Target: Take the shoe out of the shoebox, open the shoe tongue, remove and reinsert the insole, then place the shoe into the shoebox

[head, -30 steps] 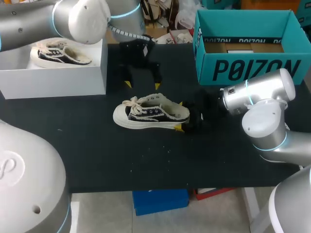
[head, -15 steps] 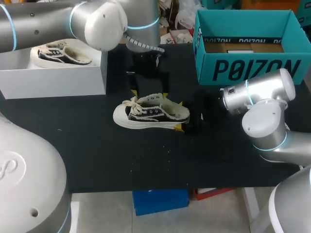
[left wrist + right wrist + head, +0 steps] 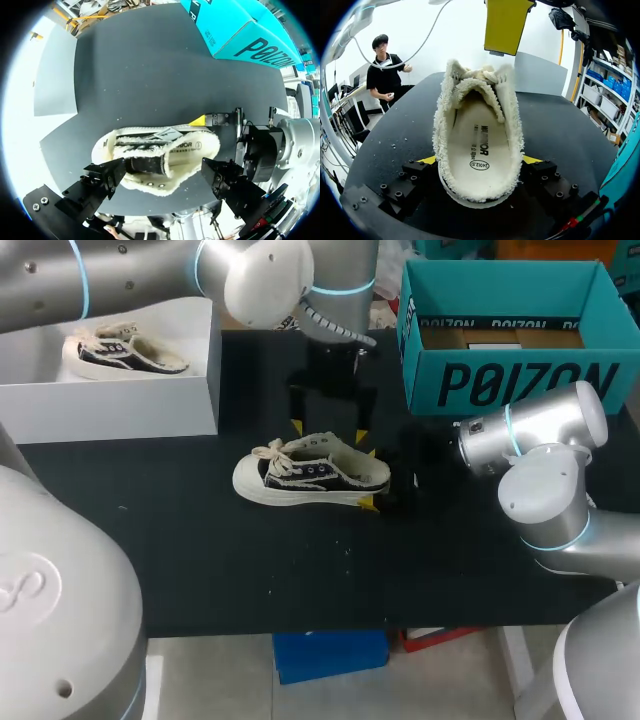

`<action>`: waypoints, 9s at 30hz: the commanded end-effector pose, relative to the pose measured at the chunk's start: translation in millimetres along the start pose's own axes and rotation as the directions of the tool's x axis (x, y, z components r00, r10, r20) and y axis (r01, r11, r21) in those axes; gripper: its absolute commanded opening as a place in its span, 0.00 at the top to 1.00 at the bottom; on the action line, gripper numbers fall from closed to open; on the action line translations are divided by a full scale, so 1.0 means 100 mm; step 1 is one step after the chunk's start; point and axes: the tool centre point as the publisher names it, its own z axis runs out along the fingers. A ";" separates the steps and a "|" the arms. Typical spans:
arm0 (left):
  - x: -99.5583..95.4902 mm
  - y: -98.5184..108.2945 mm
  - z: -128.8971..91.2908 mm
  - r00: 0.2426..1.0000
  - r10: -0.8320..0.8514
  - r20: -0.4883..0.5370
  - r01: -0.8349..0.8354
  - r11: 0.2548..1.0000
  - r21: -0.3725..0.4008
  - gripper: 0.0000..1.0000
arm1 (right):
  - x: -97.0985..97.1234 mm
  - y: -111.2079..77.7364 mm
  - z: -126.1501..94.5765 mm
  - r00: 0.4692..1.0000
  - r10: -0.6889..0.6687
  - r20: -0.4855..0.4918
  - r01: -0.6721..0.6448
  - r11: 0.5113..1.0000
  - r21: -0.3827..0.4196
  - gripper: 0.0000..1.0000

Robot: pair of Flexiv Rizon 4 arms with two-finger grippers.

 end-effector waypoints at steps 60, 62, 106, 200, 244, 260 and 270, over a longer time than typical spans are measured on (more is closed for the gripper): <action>-0.06 0.24 0.48 0.913 -0.085 0.400 0.115 0.992 -0.050 0.00 | -0.02 0.00 0.02 1.000 0.002 0.000 -0.002 1.000 0.003 1.00; -0.09 0.25 0.49 0.913 -0.086 0.399 0.115 0.992 -0.050 0.00 | -0.02 0.00 0.02 1.000 0.002 0.000 -0.002 1.000 0.003 1.00; -0.16 0.16 0.25 0.912 -0.069 0.405 0.056 0.998 0.043 1.00 | -0.02 0.00 0.02 1.000 0.002 0.000 -0.002 1.000 0.003 1.00; -1.25 0.57 0.64 0.972 -0.220 0.079 0.197 0.954 0.227 0.17 | -0.02 0.00 0.02 1.000 0.002 0.000 -0.002 1.000 0.003 1.00; -0.20 0.06 -0.27 0.340 0.939 -0.041 -0.926 0.343 0.157 1.00 | -0.02 0.00 0.02 1.000 0.002 0.000 -0.002 1.000 0.003 1.00; -0.14 0.04 -0.24 0.450 0.892 -0.033 -0.872 0.448 0.197 1.00 | -0.02 0.00 0.02 1.000 0.002 0.000 -0.002 1.000 0.003 1.00; -0.06 0.11 -0.17 0.232 0.973 0.002 -0.966 0.230 0.117 1.00 | -0.02 0.00 0.02 1.000 0.002 0.000 -0.002 1.000 0.003 1.00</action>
